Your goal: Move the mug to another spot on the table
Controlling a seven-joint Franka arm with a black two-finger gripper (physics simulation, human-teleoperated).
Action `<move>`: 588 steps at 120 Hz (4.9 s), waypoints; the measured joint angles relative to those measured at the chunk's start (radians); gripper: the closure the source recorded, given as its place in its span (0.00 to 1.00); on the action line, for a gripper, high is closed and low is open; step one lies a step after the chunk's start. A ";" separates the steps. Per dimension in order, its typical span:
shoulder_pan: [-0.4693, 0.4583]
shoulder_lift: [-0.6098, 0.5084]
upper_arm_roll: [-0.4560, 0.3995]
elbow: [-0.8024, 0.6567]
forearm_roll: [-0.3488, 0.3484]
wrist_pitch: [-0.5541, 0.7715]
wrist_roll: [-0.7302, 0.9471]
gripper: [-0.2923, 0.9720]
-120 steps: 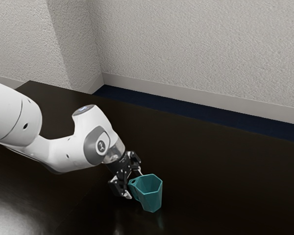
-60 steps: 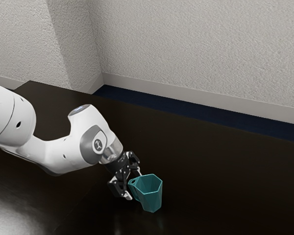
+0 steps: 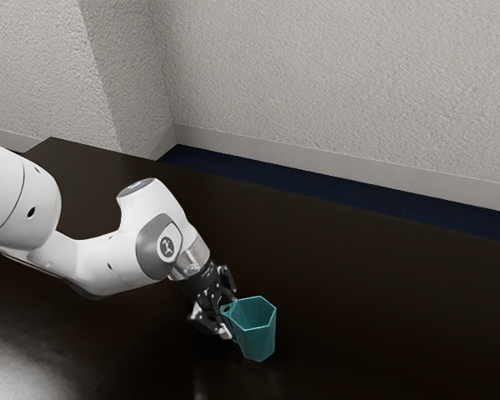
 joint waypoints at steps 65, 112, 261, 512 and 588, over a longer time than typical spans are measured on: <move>0.004 -0.013 0.001 0.000 0.002 -0.027 -0.020 0.72; 0.047 -0.052 0.011 0.002 0.011 -0.056 -0.029 0.82; 0.336 -0.066 0.010 0.026 0.134 -0.198 0.237 0.85; 0.591 0.294 0.008 0.387 -0.050 -0.642 0.643 0.85; 0.587 0.330 0.003 0.423 -0.051 -0.655 0.741 0.81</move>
